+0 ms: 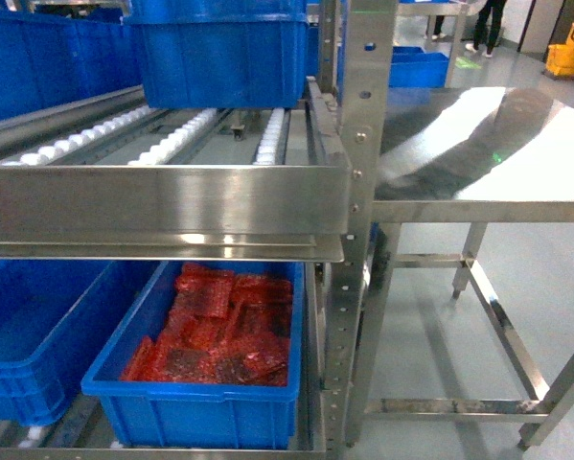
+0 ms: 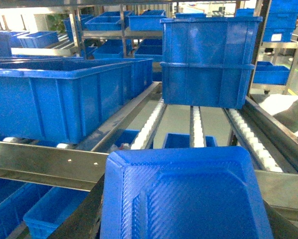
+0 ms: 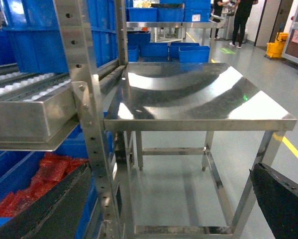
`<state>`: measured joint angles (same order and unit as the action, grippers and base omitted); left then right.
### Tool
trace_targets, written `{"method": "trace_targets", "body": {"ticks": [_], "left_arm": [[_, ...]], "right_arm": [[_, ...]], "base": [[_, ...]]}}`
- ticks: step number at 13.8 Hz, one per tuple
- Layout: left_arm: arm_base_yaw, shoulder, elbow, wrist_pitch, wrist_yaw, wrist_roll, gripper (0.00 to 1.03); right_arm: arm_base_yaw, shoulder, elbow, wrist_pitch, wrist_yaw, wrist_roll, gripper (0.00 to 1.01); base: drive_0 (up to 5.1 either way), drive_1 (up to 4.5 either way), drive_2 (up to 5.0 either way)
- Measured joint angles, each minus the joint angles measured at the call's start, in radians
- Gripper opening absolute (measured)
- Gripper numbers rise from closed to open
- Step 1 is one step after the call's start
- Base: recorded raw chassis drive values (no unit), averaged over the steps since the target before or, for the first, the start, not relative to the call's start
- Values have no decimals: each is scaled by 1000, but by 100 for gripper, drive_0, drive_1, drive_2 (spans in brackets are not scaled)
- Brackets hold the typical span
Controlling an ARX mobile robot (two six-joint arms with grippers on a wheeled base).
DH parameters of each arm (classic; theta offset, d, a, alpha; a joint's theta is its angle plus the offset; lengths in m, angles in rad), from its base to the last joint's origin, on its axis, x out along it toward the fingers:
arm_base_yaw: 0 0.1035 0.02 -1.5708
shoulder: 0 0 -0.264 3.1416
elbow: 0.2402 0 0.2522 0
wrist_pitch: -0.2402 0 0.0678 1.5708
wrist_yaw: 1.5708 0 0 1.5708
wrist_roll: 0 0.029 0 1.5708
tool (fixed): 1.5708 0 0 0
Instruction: Pick blue part to blue bin on bottom shelf
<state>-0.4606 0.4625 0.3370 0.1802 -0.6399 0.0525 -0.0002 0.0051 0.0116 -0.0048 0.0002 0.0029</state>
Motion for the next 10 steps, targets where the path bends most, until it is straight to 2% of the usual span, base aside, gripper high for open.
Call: {"method": "trace_targets", "body": {"ticks": [10], "left_arm": [[-1, 0, 0, 0, 0, 0, 44]], "right_arm": [[0, 0, 0, 0, 0, 0, 98]], "base": [[-501, 236, 236]]}}
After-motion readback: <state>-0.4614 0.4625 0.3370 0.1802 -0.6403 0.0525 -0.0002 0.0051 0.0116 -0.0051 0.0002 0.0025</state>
